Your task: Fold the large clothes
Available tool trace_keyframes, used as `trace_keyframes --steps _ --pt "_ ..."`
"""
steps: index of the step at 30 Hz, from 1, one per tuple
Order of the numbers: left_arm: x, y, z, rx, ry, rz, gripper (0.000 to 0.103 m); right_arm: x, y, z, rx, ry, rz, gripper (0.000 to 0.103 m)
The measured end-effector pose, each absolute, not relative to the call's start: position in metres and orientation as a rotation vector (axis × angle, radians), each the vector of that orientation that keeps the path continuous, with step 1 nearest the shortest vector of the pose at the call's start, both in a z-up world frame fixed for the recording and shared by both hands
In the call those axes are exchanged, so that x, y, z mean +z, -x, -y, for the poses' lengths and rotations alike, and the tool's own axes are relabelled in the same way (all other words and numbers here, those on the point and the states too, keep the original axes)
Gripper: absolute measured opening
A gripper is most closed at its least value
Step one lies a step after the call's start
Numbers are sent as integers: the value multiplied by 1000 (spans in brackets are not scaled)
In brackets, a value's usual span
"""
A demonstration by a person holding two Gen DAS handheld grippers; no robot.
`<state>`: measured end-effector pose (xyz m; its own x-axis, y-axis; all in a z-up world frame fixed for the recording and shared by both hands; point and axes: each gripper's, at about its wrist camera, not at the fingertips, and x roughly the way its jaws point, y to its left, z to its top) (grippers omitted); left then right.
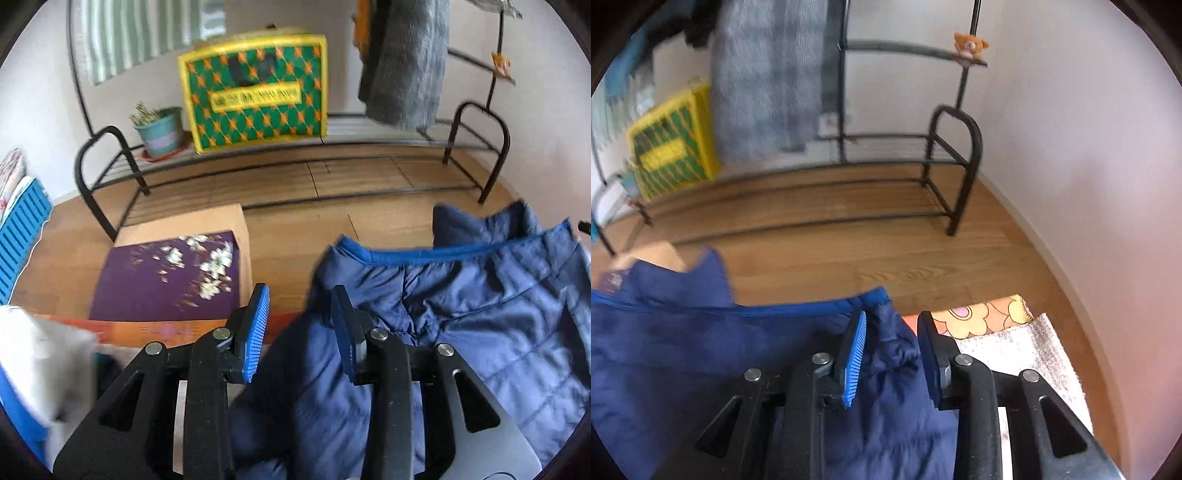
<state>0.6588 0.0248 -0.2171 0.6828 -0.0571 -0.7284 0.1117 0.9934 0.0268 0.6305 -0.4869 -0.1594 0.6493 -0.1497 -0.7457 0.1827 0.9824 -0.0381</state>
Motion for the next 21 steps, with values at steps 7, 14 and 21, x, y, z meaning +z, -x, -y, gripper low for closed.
trace_keyframes --steps 7,14,21 --pt "-155 -550 -22 -245 -79 -748 36 -86 -537 447 56 -76 -765 29" --pt "-183 -450 10 -396 -83 -818 36 -93 -456 348 366 -93 -792 29" --pt "-260 -462 0 -301 -134 -950 40 -160 -465 288 366 -6 -900 27"
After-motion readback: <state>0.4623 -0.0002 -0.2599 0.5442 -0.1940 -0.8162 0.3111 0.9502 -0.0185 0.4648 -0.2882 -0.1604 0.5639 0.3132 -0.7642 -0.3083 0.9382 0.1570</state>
